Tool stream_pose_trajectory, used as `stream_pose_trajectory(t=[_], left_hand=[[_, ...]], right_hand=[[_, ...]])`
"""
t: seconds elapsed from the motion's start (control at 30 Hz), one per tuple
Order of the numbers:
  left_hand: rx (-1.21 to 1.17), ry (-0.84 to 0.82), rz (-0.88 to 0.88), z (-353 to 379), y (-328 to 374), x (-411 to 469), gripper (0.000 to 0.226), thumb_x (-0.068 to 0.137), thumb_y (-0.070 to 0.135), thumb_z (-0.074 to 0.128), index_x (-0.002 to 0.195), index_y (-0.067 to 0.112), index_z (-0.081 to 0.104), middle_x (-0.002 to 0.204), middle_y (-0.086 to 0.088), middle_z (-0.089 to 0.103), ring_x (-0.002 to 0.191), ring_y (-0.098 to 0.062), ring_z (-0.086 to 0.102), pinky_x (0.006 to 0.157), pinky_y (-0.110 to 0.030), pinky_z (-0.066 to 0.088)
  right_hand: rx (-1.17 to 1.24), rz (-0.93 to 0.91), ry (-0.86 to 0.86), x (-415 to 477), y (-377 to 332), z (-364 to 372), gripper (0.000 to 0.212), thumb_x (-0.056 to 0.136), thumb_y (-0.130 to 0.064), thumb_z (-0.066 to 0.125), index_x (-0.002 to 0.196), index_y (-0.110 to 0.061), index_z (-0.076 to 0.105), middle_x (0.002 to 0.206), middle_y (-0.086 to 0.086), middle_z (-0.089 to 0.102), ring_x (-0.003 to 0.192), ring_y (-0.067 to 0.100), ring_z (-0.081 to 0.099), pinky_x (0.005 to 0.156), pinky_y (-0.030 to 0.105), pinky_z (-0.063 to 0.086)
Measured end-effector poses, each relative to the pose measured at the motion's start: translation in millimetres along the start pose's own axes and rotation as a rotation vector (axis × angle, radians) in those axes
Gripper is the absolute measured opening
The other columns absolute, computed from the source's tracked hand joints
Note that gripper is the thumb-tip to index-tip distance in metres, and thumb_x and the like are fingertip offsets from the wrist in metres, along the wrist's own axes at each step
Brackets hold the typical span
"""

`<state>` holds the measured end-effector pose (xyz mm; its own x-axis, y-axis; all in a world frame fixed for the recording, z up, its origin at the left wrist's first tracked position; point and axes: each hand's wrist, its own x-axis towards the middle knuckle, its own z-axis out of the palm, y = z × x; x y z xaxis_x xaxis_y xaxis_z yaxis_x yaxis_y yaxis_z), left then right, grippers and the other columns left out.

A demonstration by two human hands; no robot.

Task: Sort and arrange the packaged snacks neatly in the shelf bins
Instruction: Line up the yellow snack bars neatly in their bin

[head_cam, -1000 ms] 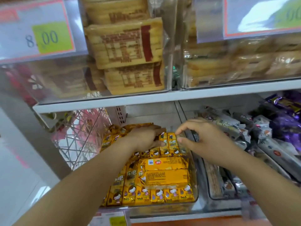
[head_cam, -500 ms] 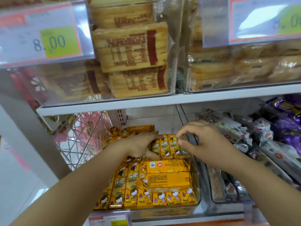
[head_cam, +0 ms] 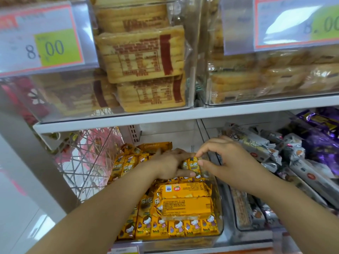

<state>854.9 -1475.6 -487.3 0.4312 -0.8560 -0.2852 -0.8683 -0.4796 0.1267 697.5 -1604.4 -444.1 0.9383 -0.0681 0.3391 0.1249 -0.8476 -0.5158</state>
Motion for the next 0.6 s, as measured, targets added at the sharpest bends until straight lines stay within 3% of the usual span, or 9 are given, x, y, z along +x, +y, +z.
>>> stream_pose_trajectory(t=[0.07,0.13,0.2,0.27,0.33,0.43,0.53,0.6], left_hand=[[0.071,0.002,-0.008,-7,6,-1,0.068,0.087,0.063,0.046,0.146,0.038,0.025,0.154,0.003,0.025,0.14,-0.026,0.024,0.113,-0.058,0.01],[0.076,0.04,-0.002,-19,9,-6,0.062,0.087,0.059,0.051,0.143,0.037,0.034,0.15,0.004,0.032,0.137,-0.024,0.03,0.113,-0.057,0.013],[-0.126,0.127,0.029,-29,10,-16,0.044,0.09,0.048,0.055,0.131,0.033,0.051,0.135,0.003,0.05,0.125,-0.018,0.045,0.108,-0.044,0.031],[-0.374,0.154,0.061,-37,10,-36,0.026,0.091,0.038,0.058,0.114,0.027,0.064,0.113,0.007,0.063,0.103,-0.007,0.057,0.092,-0.029,0.044],[-0.482,0.067,0.068,-43,15,-61,0.018,0.089,0.038,0.062,0.104,0.028,0.066,0.1,0.012,0.066,0.089,0.001,0.059,0.085,-0.023,0.048],[-0.505,-0.085,0.087,-44,19,-88,0.024,0.085,0.037,0.066,0.108,0.031,0.065,0.102,0.013,0.064,0.078,0.008,0.058,0.073,-0.011,0.046],[-0.431,-0.101,0.039,-41,16,-102,0.034,0.086,0.032,0.067,0.119,0.032,0.058,0.11,0.014,0.06,0.081,0.005,0.057,0.067,-0.008,0.042],[-0.413,-0.115,0.004,-41,13,-109,0.039,0.087,0.028,0.068,0.123,0.031,0.055,0.112,0.015,0.059,0.085,0.003,0.057,0.067,-0.006,0.042]], right_hand=[[-0.005,-0.004,-0.001,0,1,0,0.007,0.085,-0.028,0.065,0.09,-0.032,0.065,0.092,-0.025,0.057,0.098,0.001,0.045,0.083,0.008,0.029],[-0.005,-0.002,-0.009,0,0,0,0.007,0.085,-0.029,0.065,0.089,-0.035,0.063,0.092,-0.027,0.056,0.099,0.002,0.045,0.085,0.014,0.032],[0.004,0.003,-0.019,-2,0,-2,0.007,0.085,-0.031,0.063,0.088,-0.036,0.063,0.093,-0.027,0.057,0.1,0.005,0.047,0.087,0.023,0.036],[0.007,-0.01,-0.027,-4,-1,-3,0.007,0.085,-0.033,0.061,0.09,-0.035,0.064,0.094,-0.025,0.058,0.1,0.006,0.048,0.088,0.029,0.039],[0.003,-0.022,-0.042,-5,-2,-5,0.007,0.085,-0.034,0.061,0.091,-0.035,0.065,0.095,-0.021,0.06,0.1,0.006,0.049,0.09,0.032,0.041],[0.019,-0.032,-0.061,-10,-6,-9,0.004,0.082,-0.036,0.064,0.085,-0.038,0.065,0.096,-0.022,0.06,0.104,0.003,0.047,0.095,0.034,0.04],[0.02,-0.106,-0.125,-20,-14,-13,0.021,0.07,-0.057,0.063,0.079,-0.039,0.067,0.095,-0.023,0.062,0.116,-0.002,0.039,0.107,0.035,0.029],[-0.073,-0.139,-0.239,-28,-25,-11,0.034,0.064,-0.067,0.061,0.083,-0.04,0.066,0.098,-0.026,0.058,0.122,-0.006,0.027,0.117,0.033,0.004]])
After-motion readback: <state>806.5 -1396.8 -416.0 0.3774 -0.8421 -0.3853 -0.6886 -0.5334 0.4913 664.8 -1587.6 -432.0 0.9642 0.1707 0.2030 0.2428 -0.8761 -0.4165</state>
